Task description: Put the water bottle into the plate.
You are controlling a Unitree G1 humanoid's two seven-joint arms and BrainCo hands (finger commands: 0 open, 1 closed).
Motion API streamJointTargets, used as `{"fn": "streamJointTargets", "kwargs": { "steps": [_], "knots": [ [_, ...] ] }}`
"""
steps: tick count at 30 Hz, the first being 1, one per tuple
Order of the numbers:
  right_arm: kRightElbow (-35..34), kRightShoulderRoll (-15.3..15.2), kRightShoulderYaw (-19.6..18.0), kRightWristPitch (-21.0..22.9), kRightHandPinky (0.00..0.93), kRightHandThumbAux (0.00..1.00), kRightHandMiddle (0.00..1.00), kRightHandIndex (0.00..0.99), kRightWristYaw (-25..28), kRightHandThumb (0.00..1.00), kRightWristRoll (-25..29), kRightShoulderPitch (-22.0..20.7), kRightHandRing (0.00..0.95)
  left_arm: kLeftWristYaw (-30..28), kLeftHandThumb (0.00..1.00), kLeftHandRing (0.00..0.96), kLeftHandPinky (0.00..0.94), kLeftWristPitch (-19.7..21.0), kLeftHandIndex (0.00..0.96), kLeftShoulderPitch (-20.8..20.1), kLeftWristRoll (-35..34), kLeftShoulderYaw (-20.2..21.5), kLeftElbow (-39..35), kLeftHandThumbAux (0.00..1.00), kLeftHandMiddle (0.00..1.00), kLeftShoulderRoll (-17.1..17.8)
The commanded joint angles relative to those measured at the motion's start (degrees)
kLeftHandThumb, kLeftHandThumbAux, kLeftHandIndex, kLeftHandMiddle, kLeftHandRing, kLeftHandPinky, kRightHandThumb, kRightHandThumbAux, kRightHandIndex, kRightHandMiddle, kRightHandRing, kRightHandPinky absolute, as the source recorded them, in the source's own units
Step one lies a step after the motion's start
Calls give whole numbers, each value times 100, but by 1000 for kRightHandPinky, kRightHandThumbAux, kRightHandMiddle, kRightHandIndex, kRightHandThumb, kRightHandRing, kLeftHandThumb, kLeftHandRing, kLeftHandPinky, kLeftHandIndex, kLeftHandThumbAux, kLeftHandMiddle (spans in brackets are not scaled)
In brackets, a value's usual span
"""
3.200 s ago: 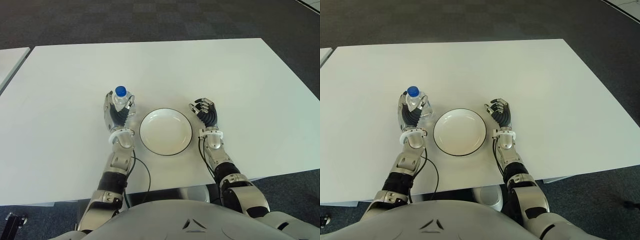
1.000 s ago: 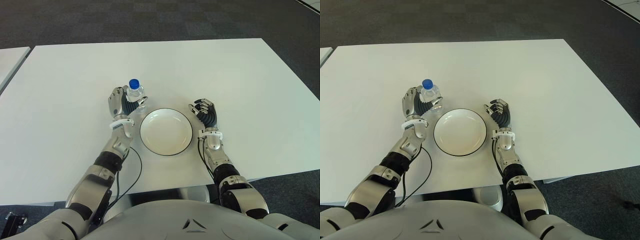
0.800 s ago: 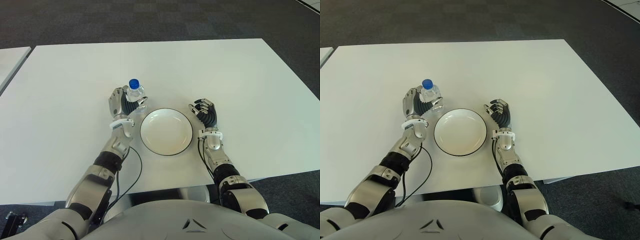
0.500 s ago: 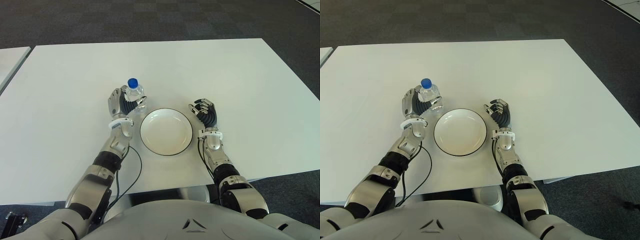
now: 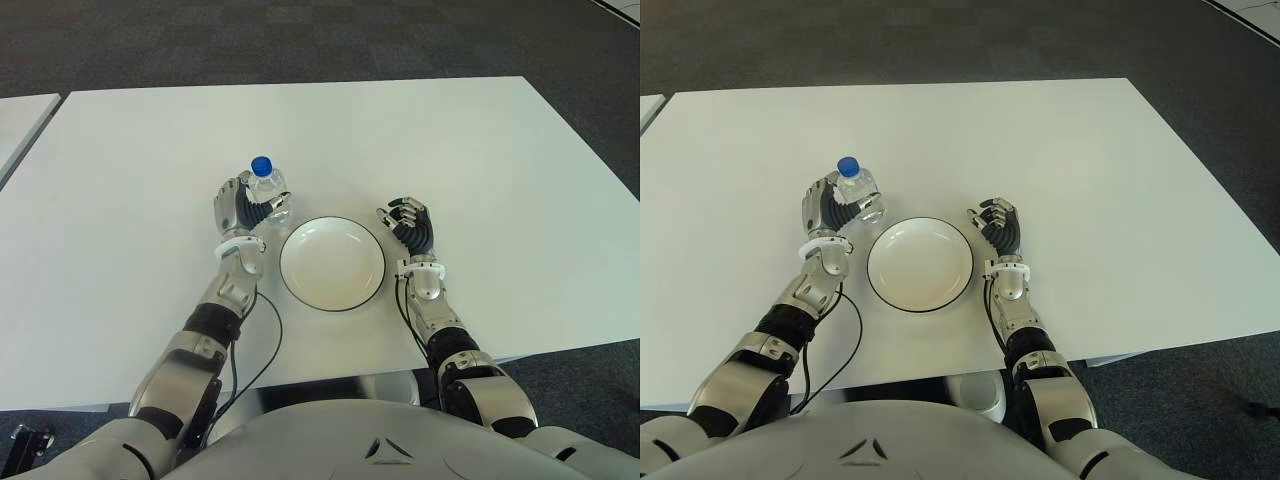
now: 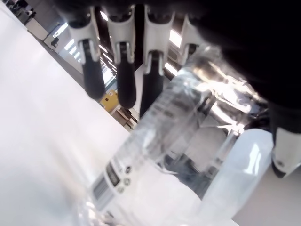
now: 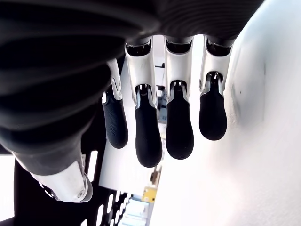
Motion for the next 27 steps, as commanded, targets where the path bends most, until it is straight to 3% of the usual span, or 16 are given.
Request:
{"fn": "streamJointTargets", "kwargs": {
  "steps": [1, 10, 27],
  "knots": [
    [153, 9, -36, 18, 653, 728, 633, 433, -27, 707, 6, 47, 645, 47, 851, 865, 835, -89, 394, 39, -55, 99, 134, 670, 533, 78],
    [194, 0, -37, 30, 647, 728, 634, 433, 3, 707, 21, 13, 643, 57, 851, 868, 843, -259, 394, 107, -45, 191, 47, 670, 533, 135],
    [180, -9, -17, 110, 638, 728, 630, 433, -32, 707, -19, -6, 642, -310, 851, 876, 859, -364, 395, 716, 32, 266, -1631, 670, 535, 471]
  ]
}}
